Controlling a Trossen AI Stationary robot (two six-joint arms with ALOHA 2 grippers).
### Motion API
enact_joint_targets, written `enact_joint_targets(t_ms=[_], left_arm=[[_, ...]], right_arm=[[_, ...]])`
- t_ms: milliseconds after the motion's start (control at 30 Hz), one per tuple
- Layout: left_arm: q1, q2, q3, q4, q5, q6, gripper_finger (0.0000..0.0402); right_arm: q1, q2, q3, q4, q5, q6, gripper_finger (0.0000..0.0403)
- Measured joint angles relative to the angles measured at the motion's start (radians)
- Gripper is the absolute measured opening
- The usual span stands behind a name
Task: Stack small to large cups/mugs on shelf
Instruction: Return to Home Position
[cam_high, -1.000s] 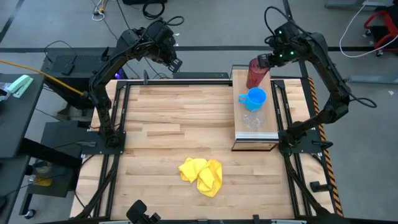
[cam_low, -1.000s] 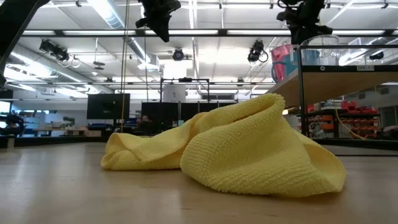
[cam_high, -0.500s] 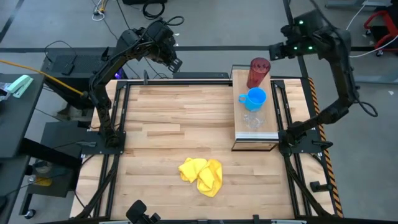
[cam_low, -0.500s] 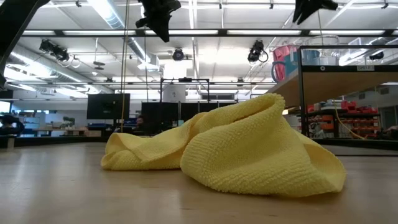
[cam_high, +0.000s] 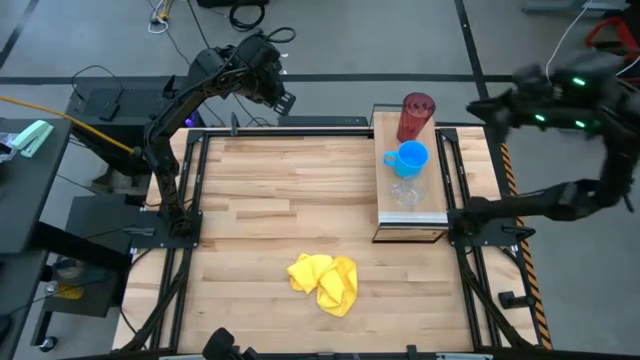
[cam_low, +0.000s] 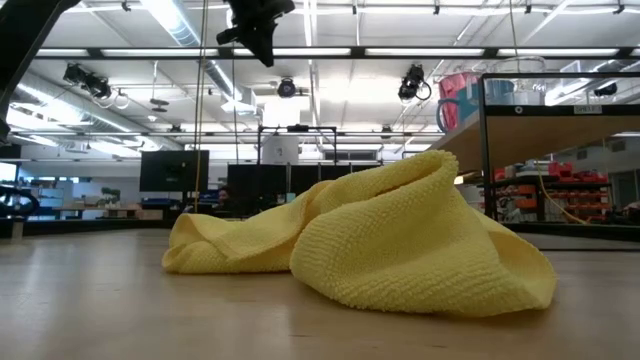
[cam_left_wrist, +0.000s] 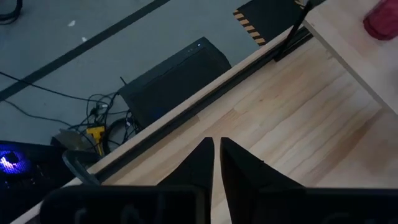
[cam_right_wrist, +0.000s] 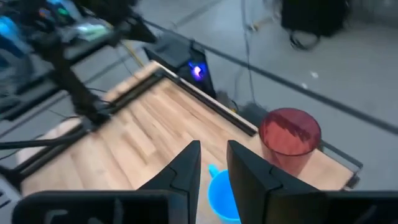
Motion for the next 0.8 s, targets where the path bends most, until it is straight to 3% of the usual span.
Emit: enact_joint_targets(t_ms=[333,467,600,700,800], left_arm=[[-0.006,0.000,0.000,-0.017,0.021,0.001,0.0033],[-0.014,0.000,0.000,-0.010,0.263,0.032,0.0039],[-0.068,-0.032,-0.002,0.106,0.524,0.058,0.0039],[-0.127,-0.098,-0.002,0.255,0.616,0.099,0.0035],[-0.175,-0.178,-0.001,0.388,0.619,0.146,0.0031]], right_arm=[[0.022,-0.189,-0.013,0.001,-0.013,-0.067,0.0085],[0.022,-0.241,-0.025,0.001,-0.124,-0.076,0.0085],[0.020,-0.282,-0.034,0.055,-0.316,-0.035,0.0085],[0.009,-0.310,-0.035,0.166,-0.429,0.011,0.0085],[0.007,-0.351,-0.033,0.254,-0.440,0.034,0.0085]])
